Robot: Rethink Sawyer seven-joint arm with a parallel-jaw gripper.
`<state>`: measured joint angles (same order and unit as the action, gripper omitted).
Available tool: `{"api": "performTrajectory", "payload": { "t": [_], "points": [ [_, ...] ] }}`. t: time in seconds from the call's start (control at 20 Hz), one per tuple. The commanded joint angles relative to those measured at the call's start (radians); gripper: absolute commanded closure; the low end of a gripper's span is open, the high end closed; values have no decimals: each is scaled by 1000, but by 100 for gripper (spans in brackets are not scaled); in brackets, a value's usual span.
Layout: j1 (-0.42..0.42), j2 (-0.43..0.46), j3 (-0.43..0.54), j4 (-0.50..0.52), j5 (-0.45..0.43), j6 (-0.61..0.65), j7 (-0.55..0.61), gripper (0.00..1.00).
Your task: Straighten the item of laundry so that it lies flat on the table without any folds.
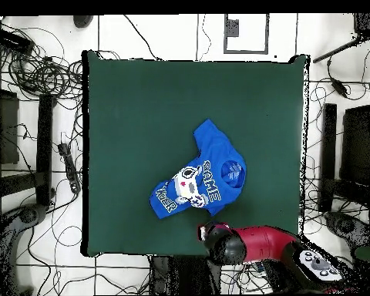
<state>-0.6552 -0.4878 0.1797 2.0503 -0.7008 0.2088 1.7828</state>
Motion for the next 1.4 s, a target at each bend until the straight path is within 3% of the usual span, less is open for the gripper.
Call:
{"api": "performTrajectory", "payload": {
  "t": [0.05, 0.7, 1.4],
  "points": [
    [62, 7, 41, -107, -7, 20, 45, 0],
    [81, -143, 193, -62, 117, 156, 8, 0],
    [166, -155, 162, -104, 144, 139, 53, 0]
  ]
}}
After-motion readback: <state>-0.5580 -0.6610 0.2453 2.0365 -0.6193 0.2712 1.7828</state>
